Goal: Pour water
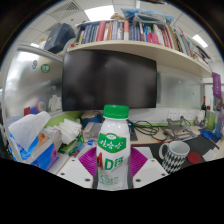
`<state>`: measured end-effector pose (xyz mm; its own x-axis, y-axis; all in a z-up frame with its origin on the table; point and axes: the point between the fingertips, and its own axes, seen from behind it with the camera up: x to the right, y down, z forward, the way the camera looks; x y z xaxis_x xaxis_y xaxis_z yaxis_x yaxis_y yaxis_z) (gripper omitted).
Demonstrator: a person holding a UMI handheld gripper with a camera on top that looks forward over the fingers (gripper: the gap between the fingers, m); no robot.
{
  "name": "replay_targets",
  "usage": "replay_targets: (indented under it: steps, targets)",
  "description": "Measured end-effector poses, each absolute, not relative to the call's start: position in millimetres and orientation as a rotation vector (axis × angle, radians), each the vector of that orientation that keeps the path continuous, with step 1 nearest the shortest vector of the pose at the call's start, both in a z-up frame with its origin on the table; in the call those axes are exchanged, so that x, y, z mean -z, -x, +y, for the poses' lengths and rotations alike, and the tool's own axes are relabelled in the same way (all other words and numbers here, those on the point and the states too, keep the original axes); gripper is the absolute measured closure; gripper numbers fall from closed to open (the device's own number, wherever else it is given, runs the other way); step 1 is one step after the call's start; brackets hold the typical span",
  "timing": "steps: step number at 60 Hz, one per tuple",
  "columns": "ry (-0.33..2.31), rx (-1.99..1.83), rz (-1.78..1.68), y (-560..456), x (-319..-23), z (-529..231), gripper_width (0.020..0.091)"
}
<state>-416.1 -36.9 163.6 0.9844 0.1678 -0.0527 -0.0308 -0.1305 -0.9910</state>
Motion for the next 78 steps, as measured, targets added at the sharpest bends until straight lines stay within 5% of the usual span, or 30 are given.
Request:
replay_targets:
  steps: [25,53,65,78]
  targets:
    - [1.558,-0.964,0.732,327,-227,-11,0.0708]
    - [1.449,-1.463,1.318,315,-183,10,0.0707]
    - [1.486,-1.466,1.304,308,-197,3,0.0708]
    - [1.637,-1.013,0.746,255,-280,-5,0.0707]
